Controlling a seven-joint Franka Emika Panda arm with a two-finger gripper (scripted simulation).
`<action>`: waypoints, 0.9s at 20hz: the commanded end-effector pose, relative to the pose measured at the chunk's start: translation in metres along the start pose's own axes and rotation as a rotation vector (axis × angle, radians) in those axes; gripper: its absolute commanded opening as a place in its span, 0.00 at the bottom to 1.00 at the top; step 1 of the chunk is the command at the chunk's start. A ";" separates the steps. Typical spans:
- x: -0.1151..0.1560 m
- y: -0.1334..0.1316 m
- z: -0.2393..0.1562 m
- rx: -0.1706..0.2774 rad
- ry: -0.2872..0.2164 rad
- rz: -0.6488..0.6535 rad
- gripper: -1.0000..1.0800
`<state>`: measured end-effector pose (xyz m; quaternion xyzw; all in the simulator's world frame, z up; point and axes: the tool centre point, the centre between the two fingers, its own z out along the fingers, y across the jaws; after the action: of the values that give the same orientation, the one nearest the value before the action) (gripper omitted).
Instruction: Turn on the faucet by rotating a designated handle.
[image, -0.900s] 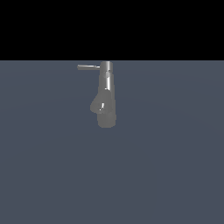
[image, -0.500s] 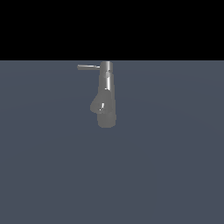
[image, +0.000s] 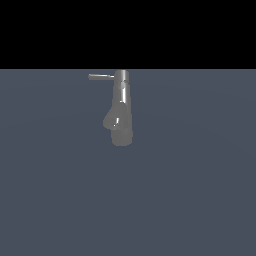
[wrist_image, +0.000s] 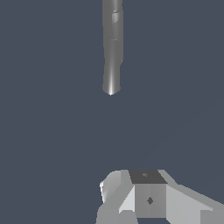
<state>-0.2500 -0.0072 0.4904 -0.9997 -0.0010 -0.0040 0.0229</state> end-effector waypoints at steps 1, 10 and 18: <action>0.005 -0.001 -0.001 0.007 -0.002 0.015 0.00; 0.042 -0.005 -0.004 0.057 -0.020 0.141 0.00; 0.101 -0.011 0.001 0.109 -0.055 0.338 0.00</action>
<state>-0.1614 0.0025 0.4922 -0.9863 0.1465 0.0231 0.0727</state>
